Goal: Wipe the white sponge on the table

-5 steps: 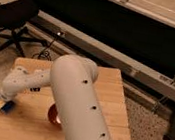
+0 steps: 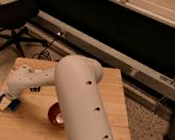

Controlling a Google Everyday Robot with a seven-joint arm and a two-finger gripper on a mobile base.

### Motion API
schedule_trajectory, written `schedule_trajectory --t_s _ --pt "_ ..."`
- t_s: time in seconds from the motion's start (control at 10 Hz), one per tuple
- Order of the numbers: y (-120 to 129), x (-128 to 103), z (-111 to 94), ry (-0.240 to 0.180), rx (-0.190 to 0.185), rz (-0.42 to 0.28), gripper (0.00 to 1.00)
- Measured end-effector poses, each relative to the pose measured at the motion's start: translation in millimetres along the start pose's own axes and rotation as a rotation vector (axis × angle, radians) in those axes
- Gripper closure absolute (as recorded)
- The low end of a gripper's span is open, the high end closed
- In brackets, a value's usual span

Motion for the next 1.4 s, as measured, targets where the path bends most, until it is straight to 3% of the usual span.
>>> schedule_trajectory --t_s 0.5,1.0,1.4 --pt "-10.2 38.8 -16.1 0.042 0.018 0.036 0.89" --pt "2.9 66.8 -33.2 -0.037 -0.017 0.151 0.89" --pt "16.2 79.2 -50.7 -0.034 0.006 0.134 0.89"
